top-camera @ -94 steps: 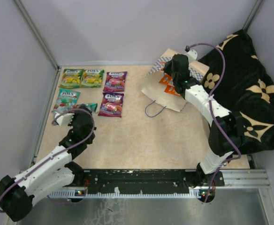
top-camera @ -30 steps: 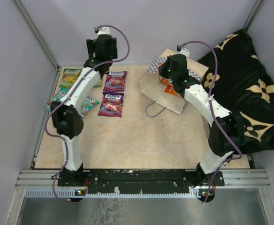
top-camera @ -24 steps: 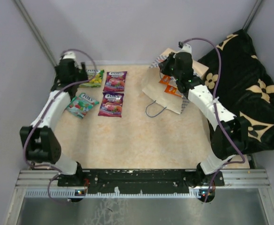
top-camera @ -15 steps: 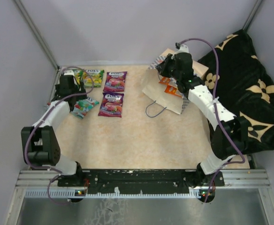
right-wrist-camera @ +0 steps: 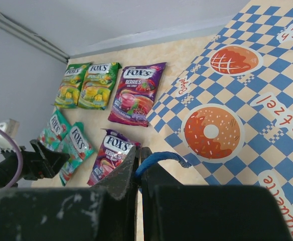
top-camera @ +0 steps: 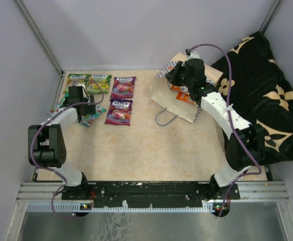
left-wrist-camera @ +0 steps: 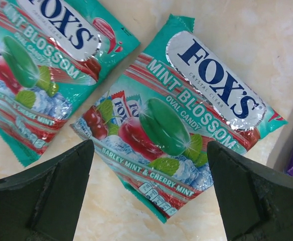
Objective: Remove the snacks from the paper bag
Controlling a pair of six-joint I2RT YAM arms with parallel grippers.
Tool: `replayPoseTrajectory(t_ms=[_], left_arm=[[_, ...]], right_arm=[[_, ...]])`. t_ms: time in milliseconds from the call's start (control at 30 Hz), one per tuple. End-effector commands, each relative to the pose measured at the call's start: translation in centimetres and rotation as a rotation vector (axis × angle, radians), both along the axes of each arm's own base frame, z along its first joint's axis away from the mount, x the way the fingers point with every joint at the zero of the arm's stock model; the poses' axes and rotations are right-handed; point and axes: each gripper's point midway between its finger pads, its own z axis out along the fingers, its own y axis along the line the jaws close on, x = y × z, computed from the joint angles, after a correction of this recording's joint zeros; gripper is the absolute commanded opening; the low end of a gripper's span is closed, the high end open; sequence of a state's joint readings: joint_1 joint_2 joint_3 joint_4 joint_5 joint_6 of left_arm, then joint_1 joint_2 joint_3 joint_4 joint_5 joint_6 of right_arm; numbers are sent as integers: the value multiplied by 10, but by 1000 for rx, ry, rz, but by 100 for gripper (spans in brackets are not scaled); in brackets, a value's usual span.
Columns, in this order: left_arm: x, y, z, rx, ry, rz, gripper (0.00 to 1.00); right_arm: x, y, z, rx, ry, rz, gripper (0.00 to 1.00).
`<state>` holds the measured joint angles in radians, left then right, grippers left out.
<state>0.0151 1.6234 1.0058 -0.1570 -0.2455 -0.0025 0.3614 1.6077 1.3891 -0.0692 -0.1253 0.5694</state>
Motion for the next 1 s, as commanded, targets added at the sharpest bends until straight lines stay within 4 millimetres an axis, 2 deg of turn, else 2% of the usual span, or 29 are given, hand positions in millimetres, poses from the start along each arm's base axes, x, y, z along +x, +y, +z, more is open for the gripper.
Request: replayPoseTrajectory(t_ms=[0, 167, 333, 500, 567, 700, 800, 967], left_arm=[[13, -3, -12, -17, 9, -32, 99], [18, -3, -32, -52, 65, 27, 98], [25, -2, -35, -125, 68, 160, 97], [34, -21, -37, -264, 97, 207, 99], [32, -23, -41, -282, 130, 237, 99], [22, -13, -51, -245, 191, 317, 99], [20, -9, -49, -230, 186, 347, 99], [19, -9, -29, -241, 150, 353, 99]], right_arm=[[3, 7, 21, 36, -50, 30, 0], [2, 6, 21, 29, -55, 31, 0], [1, 5, 20, 22, -52, 33, 0], [0, 4, 23, 21, -59, 26, 0], [0, 2, 24, 18, -61, 21, 0], [0, 1, 25, 18, -64, 17, 0], [0, 2, 21, 20, -60, 19, 0], [0, 1, 20, 15, -54, 17, 0]])
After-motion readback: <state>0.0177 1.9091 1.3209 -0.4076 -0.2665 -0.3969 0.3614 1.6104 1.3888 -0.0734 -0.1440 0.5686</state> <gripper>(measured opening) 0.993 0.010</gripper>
